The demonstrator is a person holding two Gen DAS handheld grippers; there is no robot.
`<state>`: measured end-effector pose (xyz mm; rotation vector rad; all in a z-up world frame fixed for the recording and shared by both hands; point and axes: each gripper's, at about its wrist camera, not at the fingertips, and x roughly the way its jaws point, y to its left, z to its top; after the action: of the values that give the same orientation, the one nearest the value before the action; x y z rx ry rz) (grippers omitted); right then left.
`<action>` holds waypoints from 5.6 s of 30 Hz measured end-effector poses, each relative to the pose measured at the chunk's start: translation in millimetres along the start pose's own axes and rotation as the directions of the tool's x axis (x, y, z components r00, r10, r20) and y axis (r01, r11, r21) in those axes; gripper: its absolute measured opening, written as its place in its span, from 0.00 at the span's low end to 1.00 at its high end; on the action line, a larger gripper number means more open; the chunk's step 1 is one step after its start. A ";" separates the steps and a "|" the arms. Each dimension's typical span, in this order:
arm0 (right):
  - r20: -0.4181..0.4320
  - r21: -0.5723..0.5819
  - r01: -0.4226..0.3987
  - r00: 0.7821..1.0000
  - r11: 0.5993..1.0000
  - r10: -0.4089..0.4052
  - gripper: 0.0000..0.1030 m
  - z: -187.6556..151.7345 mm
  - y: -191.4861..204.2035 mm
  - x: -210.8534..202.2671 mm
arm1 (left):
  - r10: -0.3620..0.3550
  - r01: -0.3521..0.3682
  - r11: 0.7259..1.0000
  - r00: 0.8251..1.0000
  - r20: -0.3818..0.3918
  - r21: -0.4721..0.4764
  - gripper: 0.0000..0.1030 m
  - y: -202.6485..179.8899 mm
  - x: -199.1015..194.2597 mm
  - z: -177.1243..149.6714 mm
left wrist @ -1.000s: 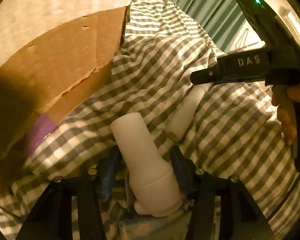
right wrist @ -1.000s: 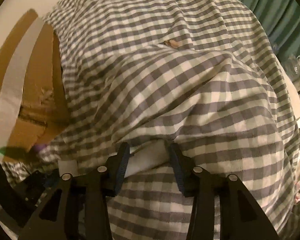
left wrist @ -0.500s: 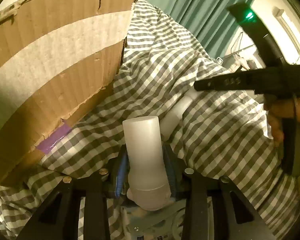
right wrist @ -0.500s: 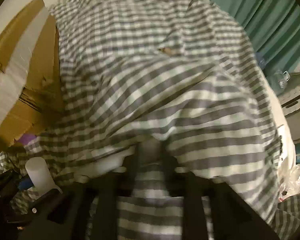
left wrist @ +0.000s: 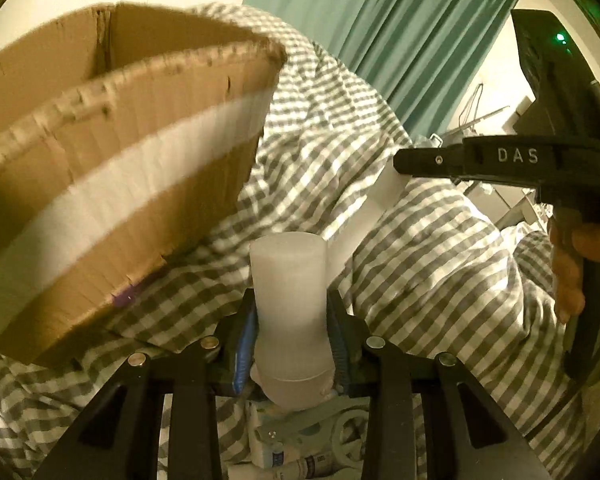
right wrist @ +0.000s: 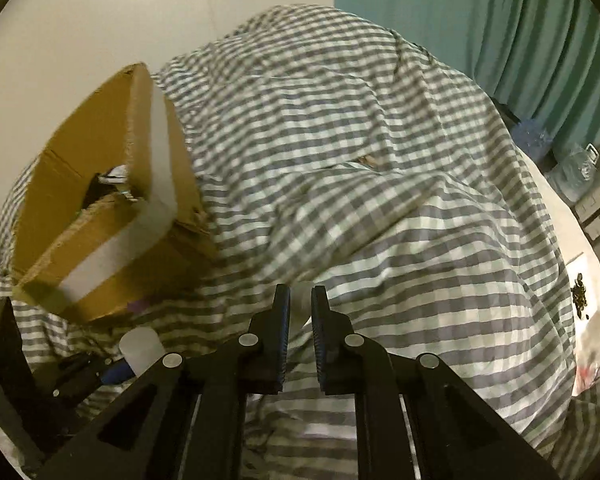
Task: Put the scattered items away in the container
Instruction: 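Grasp the white bottle with the left tool while the right tool moves toward the white tube, then close the right tool on the white tube and lift it, then carry both items over the cardboard box and open both tools to drop them, then move both tools back to the pile, left tool onto the grey plastic hanger, then grasp the grey hanger with the left tool while the right tool grasps the white comb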
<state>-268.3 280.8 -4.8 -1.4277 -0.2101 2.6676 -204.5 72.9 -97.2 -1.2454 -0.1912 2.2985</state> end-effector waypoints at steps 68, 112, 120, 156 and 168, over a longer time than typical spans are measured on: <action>0.249 -0.117 -0.231 0.935 0.966 0.254 0.13 23.6 71.8 -99.5 | -0.079 0.087 0.996 0.956 0.282 -0.013 0.32 14.9 -99.3 87.1; 0.182 -0.185 -0.182 0.959 0.966 0.216 0.40 -49.1 75.6 -64.8 | 0.214 -0.200 0.977 0.939 0.270 -0.078 0.78 77.0 -112.8 25.5; 0.162 -0.118 -0.195 0.964 0.974 0.212 0.45 -82.6 50.9 -74.1 | 0.225 -0.217 0.974 0.950 0.218 -0.059 0.84 58.0 -107.4 -20.8; -0.062 -0.010 -0.165 0.984 0.986 0.164 0.55 -121.4 38.8 -36.6 | -0.042 0.085 0.967 0.983 -0.178 0.240 0.27 -29.9 -13.0 -116.5; -0.153 -0.030 -0.129 0.981 0.991 0.123 0.55 -136.7 48.4 -16.4 | -0.043 0.069 0.989 0.980 -0.192 0.131 0.22 8.2 -27.3 -104.8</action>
<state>-146.9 240.1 -74.7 -1.7008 -0.1652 2.6499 -110.1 39.9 -139.4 -1.3586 -0.0011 2.0929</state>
